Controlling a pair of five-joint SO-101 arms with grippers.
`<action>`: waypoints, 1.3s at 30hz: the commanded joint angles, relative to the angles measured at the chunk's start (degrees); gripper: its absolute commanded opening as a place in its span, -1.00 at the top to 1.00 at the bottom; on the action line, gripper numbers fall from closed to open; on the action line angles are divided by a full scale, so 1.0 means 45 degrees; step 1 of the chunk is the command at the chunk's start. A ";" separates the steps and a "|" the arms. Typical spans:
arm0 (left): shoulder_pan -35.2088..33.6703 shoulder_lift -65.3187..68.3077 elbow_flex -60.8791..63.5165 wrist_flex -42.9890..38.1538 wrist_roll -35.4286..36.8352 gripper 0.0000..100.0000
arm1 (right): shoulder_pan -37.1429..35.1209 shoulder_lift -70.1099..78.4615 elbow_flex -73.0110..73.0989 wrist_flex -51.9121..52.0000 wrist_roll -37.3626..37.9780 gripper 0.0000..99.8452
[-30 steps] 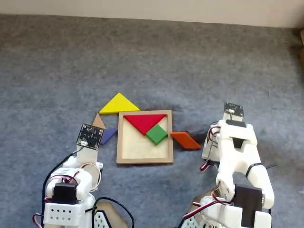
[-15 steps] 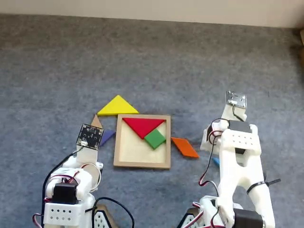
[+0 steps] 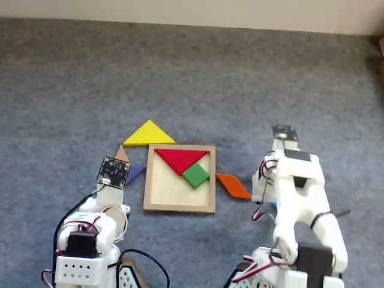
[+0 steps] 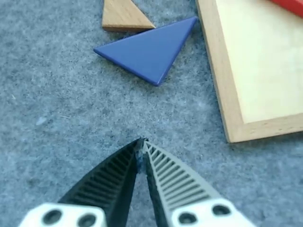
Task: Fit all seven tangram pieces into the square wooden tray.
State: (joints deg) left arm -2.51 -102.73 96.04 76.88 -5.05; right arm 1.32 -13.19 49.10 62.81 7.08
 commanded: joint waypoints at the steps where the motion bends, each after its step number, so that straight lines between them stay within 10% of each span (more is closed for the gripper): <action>1: -0.0068 -0.0244 0.0244 0.0078 0.0000 0.99 | 0.0654 0.0518 -0.0674 0.0088 0.1114 0.49; 18: -0.0068 -0.0244 0.0244 0.0078 0.0000 0.99 | 0.0733 0.0811 -0.0694 0.0049 0.2208 0.89; 39: -0.0068 -0.0244 0.0244 0.0078 0.0000 0.99 | -0.1495 -0.1905 -0.1162 -0.1416 0.2110 0.90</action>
State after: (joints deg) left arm -2.51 -102.73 96.04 76.88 -5.05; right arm -4.04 -19.16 47.60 60.09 16.31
